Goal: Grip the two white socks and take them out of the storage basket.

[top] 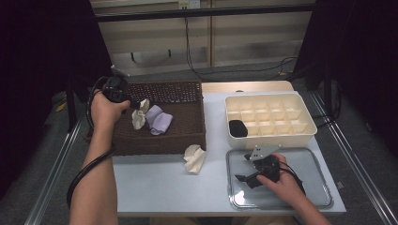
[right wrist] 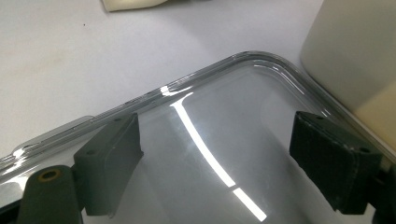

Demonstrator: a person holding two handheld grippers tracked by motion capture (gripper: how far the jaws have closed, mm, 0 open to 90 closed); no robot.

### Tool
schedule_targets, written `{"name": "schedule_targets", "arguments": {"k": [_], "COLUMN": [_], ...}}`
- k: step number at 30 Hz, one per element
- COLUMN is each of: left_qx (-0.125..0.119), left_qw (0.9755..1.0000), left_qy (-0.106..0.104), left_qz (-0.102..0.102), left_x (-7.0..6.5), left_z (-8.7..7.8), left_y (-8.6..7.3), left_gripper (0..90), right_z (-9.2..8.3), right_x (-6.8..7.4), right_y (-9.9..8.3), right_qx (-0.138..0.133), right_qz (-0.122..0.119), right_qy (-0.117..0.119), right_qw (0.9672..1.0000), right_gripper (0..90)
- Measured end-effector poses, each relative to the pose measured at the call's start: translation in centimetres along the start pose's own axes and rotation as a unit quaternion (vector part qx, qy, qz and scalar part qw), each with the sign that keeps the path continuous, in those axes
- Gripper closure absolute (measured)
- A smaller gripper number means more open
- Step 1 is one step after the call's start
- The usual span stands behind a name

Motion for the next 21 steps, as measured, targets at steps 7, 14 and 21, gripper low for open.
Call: {"name": "schedule_targets", "arguments": {"k": [7, 14, 21], "left_qx": [-0.010, -0.027, -0.036], "left_qw": [0.9998, 0.9988, 0.9971], "left_qy": [-0.008, -0.018, -0.046], "left_qz": [0.016, 0.037, 0.048], "left_x": [-1.3, -2.9, -4.8], "left_z": [-1.4, -2.5, -2.7], "left_y": [0.3, 0.5, 0.6], "left_gripper": [85.2, 85.1, 85.1], "right_z": [0.0, 0.0, 0.0], "right_x": [0.0, 0.0, 0.0], "right_y": [0.0, 0.0, 0.0], "right_qx": [0.000, 0.000, -0.001], "right_qz": [0.001, 0.000, -0.001], "right_qy": [-0.001, -0.001, -0.001], "right_qw": [1.0000, 1.0000, 1.0000], "right_gripper": [15.8, 15.9, 15.9]}}
Point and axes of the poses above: each handheld gripper's, and its own axes: z roughly forward along the jaws, y roughly out of its top, x roughly to its left, the point moved 5 cm from there along z, roughly forward along the jaws, and after that the axes turned 14 degrees about z, right-handed, at the moved point
